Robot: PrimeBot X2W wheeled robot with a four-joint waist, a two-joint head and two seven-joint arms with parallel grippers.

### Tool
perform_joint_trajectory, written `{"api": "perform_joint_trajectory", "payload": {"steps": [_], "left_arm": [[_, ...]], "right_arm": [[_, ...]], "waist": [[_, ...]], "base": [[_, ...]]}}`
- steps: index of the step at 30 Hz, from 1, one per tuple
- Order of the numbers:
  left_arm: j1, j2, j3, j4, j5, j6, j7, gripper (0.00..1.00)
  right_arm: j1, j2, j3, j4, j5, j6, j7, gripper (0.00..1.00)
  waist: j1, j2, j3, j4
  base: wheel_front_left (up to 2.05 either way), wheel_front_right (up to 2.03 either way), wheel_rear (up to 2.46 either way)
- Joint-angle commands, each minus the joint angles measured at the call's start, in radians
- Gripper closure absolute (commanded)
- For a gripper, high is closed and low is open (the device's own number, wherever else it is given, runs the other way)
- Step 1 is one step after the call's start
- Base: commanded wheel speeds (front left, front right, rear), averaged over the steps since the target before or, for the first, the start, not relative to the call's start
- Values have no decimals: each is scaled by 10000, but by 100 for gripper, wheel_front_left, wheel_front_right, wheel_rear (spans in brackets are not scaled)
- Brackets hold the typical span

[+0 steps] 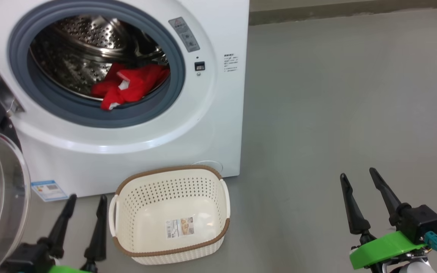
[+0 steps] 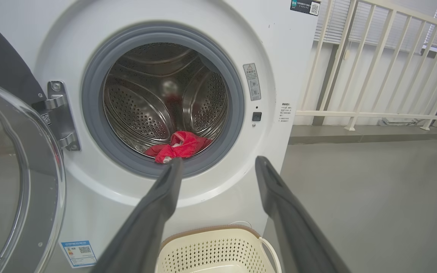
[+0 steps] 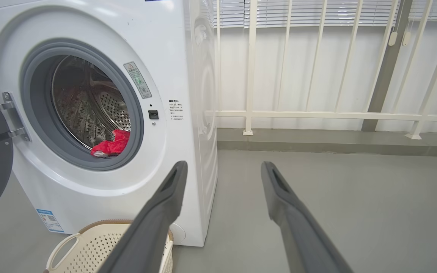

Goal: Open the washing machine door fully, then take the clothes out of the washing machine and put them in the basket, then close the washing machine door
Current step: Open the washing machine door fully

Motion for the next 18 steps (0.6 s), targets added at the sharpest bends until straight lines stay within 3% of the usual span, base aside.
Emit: {"api": "perform_joint_trajectory", "payload": {"steps": [1, 18], "left_arm": [[-38, 63, 398, -139, 148, -54, -119, 0], [505, -384, 394, 1, 173, -55, -120, 0]], "right_arm": [[-86, -1, 192, -256, -22, 63, -65, 0], [291, -1, 313, -278, -12, 63, -65, 0]], "waist": [[0, 0, -155, -163], [0, 0, -466, -302]], "base": [[0, 0, 0], [0, 0, 0]]}}
